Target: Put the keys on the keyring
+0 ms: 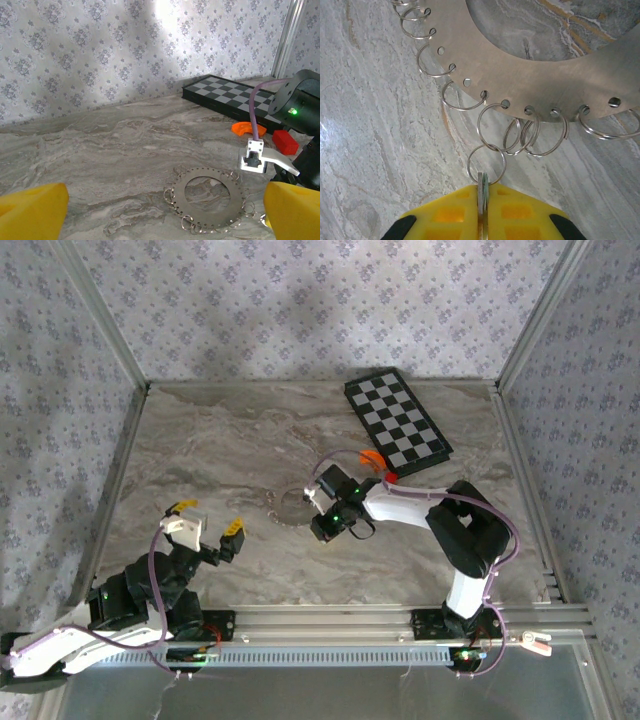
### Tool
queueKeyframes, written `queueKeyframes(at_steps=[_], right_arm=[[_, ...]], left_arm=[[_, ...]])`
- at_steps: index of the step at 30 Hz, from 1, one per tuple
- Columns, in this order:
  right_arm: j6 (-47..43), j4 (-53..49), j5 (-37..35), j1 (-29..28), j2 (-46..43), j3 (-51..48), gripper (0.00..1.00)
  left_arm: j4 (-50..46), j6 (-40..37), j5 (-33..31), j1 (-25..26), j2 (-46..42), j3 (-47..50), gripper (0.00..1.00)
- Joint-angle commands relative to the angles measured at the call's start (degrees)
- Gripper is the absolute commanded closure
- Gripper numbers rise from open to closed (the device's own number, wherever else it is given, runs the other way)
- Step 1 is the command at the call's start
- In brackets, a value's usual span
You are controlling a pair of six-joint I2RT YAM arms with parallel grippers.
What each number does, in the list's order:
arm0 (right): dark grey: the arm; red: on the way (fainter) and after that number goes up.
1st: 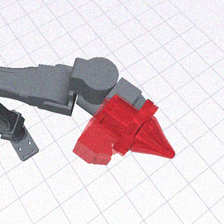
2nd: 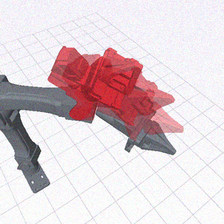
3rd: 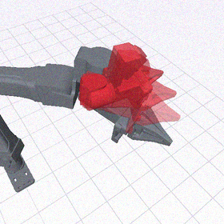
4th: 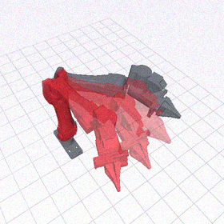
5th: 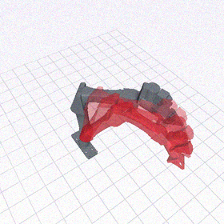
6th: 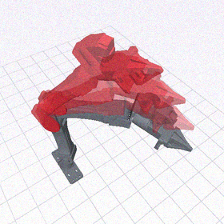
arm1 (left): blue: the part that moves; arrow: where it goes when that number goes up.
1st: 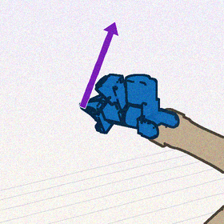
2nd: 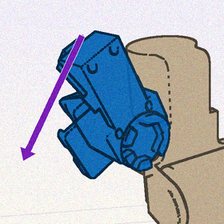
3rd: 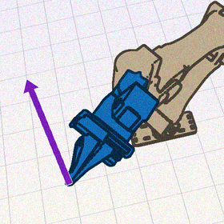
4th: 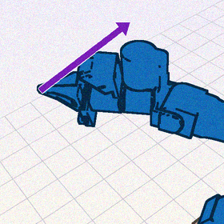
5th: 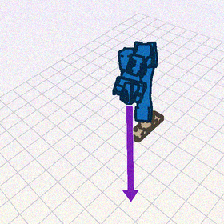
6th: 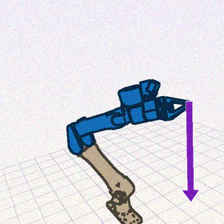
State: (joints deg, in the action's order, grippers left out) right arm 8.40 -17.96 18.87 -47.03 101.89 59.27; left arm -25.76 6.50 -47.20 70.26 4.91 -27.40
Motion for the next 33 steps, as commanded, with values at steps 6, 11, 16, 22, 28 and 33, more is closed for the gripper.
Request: queueKeyframes(at_steps=[6,11,16,22,28,33], right_arm=[[-0.09,-1.75,-0.73,-0.81,-0.73,-1.07,0.85],[-0.74,-1.37,-0.99,-1.35,-2.2,-1.38,0.79],[-0.67,-0.85,-1.12,-1.54,-3.91,-2.16,0.74],[-0.6,-1.12,-2.44,-1.96,-6.18,-3.37,0.69],[-0.41,-1.0,-2.95,-1.89,-9.91,-5.48,0.63],[-0.02,-0.77,-3.39,-1.68,-13.48,-7.7,0.62]], left_arm=[[0.6,-0.62,-0.88,0.45,-0.42,-0.13,0.01],[0.47,-0.48,-0.88,0.48,-0.34,-0.02,0.0],[0.62,-0.39,-1.2,0.44,0.13,0.05,0.01],[1.01,-0.08,-1.4,0.14,3.44,-0.19,0.0],[2.46,0.16,-0.24,-1.2,5.85,-0.46,0.01],[5.12,1.33,4.04,-3.04,6.86,-0.31,0.0]])
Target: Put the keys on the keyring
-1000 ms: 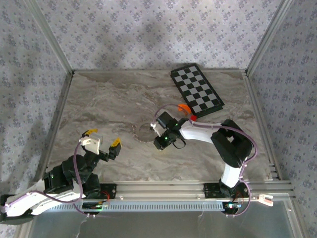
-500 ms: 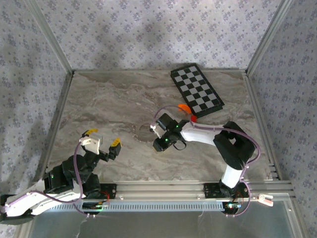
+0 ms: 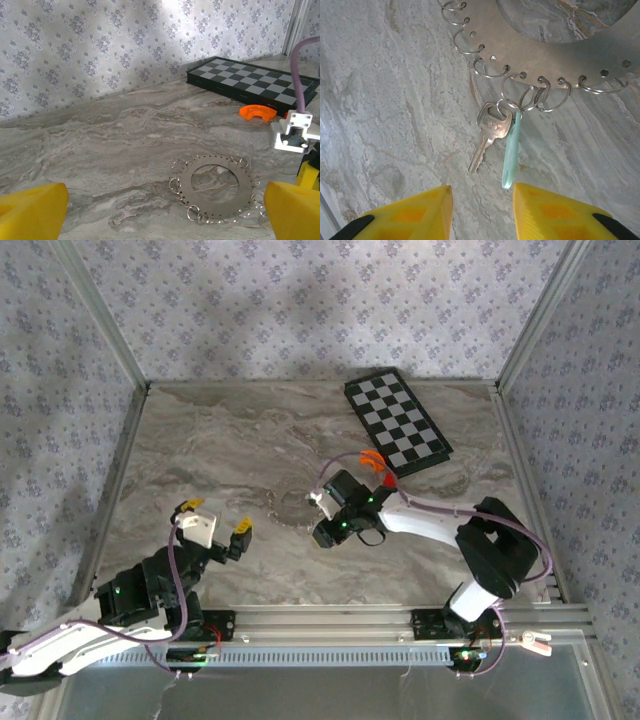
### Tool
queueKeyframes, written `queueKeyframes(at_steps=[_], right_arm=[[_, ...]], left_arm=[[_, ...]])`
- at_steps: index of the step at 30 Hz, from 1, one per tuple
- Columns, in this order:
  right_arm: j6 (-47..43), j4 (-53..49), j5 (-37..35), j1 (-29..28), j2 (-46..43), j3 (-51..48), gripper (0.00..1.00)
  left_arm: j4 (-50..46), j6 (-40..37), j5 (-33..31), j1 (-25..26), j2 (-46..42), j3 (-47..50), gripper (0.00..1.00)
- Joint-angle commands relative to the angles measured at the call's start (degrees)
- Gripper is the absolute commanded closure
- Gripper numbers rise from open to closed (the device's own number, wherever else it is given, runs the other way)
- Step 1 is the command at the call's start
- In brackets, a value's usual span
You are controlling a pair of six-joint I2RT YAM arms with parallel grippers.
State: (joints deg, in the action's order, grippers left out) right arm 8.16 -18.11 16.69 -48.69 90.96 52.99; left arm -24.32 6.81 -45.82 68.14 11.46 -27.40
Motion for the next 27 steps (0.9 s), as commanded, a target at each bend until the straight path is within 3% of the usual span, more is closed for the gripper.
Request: queueKeyframes(at_steps=[1,6,17,20,27], right_arm=[[0.35,-0.61,-1.24,-0.01,-3.44,-1.88,0.62],[0.8,-1.0,-2.14,0.41,-7.87,-4.12,0.6],[1.61,-1.35,-3.92,4.9,-21.81,-9.73,0.42],[1.38,-0.83,-4.62,7.65,-26.07,-11.56,0.32],[0.47,1.41,-6.46,17.55,-32.84,-15.06,0.16]], left_arm=[[4.69,1.23,3.74,-1.41,0.66,-0.11,0.0],[6.24,1.72,6.44,-3.69,4.71,-0.97,0.01],[10.77,3.94,12.53,-9.65,11.21,-1.68,0.0],[12.63,3.56,12.78,-11.73,11.22,-0.92,0.0],[15.88,4.78,21.83,-21.92,15.44,0.23,0.0]])
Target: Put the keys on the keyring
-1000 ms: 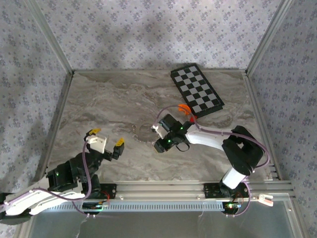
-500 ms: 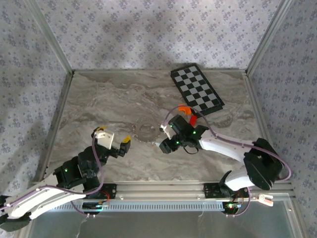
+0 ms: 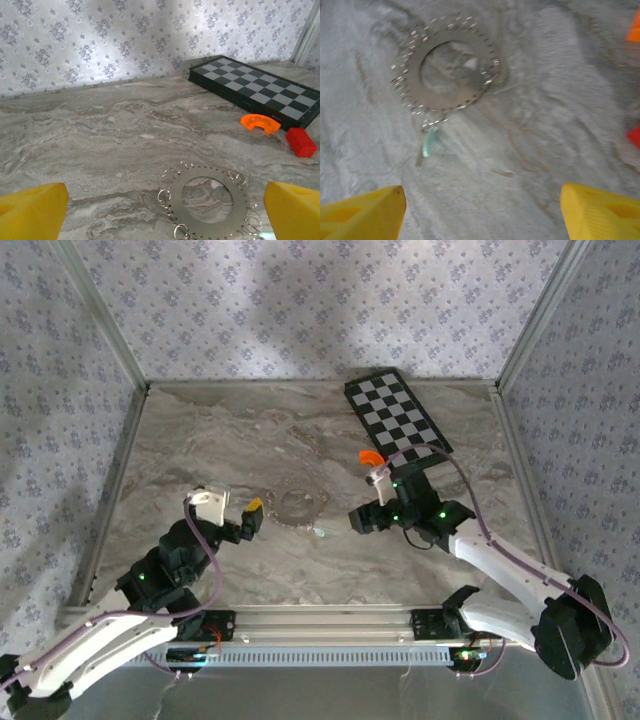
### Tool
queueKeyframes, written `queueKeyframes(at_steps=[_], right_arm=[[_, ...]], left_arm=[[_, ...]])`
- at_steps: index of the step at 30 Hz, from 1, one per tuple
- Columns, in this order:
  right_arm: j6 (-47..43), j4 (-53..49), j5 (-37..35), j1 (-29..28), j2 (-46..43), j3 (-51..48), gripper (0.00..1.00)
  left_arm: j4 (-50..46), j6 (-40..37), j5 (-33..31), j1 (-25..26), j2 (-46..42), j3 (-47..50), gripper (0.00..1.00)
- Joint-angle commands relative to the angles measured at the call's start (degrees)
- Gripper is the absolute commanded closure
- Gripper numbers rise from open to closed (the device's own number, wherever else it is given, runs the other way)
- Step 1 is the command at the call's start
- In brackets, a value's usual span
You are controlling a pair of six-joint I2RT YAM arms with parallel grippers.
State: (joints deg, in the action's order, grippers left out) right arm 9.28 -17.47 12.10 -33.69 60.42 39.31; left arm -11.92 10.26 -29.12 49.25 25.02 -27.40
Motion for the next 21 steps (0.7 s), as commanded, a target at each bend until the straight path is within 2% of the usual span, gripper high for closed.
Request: queueKeyframes(at_steps=[1,7,12,15,21], right_arm=[[-0.75,1.51,-2.79,3.85,-3.64,-2.11,0.15],[0.21,7.27,-7.6,11.17,-10.88,-7.5,0.0],[0.3,9.52,-11.0,16.37,-12.98,-9.86,0.01],[0.79,9.82,-15.43,19.22,-13.36,-10.88,0.0],[3.9,15.7,-21.81,24.81,-14.97,-14.87,0.0]], left_arm=[[4.01,1.53,6.27,-4.82,3.02,0.39,0.0],[9.8,4.79,10.13,-13.61,9.28,2.18,0.0],[13.56,2.83,6.14,-17.65,13.25,4.18,0.0],[14.95,1.53,2.72,-19.81,15.72,4.67,0.0],[23.73,1.04,1.5,-22.49,18.74,8.39,0.0]])
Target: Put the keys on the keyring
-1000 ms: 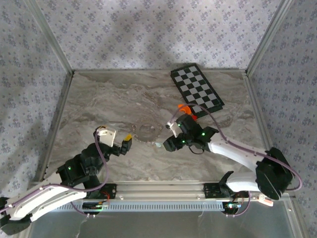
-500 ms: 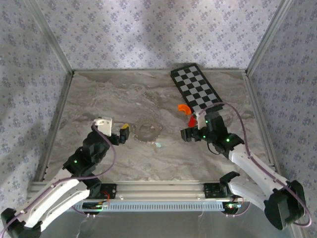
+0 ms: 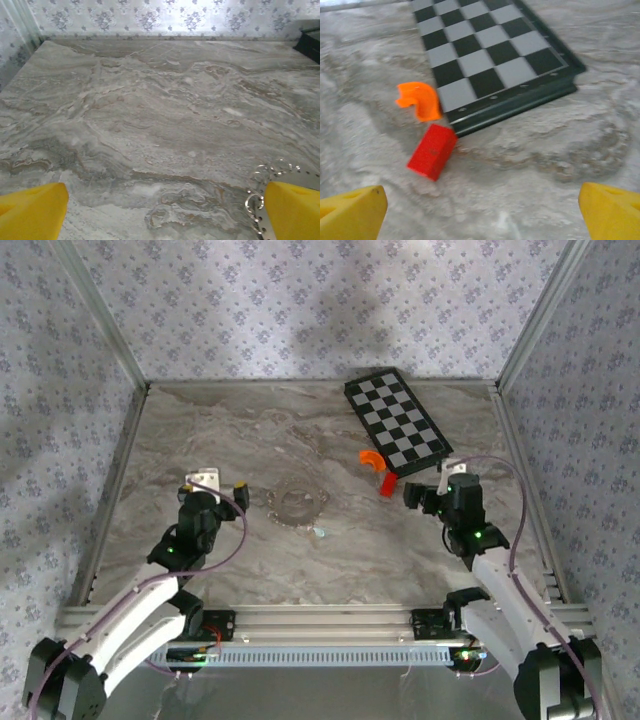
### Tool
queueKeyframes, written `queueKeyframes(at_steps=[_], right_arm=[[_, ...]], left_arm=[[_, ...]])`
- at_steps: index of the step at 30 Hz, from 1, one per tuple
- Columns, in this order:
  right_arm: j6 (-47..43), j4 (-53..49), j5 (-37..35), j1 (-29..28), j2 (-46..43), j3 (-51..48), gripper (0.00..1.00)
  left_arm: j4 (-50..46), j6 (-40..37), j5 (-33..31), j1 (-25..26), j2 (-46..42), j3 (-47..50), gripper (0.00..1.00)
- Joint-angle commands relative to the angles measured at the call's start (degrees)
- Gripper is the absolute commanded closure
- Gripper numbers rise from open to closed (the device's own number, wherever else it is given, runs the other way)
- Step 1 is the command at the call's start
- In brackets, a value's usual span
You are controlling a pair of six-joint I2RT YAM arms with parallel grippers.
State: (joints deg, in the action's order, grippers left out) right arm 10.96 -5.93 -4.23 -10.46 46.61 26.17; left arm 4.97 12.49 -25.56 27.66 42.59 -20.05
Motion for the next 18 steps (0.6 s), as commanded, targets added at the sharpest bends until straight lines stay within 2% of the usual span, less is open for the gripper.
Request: queueKeyframes(at_steps=[1,5,10,14,18], right_arm=[[2.79,5.33,-7.27,2.27,-1.41,-2.51,0.0],[5.47,9.32,-11.38,4.56,-2.2,-5.18,0.0],[2.43,16.88,-15.41,5.81,-2.22,-9.53,0.0],[0.78,24.21,-16.02,6.58,-2.28,-13.67,0.0],[-0.64,25.34,-15.76,7.71,-0.12,-14.12,0.0]], left_arm=[[7.5,-1.32,-2.57,-1.67,2.37,1.0,0.0],[7.62,-0.91,-3.71,-5.47,7.14,-0.68,0.0],[11.79,-3.42,-4.82,-8.31,10.49,-1.2,0.0],[12.09,-4.73,-5.85,-11.13,14.12,-3.09,0.0],[13.27,-5.02,-6.62,-13.42,16.08,-3.0,0.0]])
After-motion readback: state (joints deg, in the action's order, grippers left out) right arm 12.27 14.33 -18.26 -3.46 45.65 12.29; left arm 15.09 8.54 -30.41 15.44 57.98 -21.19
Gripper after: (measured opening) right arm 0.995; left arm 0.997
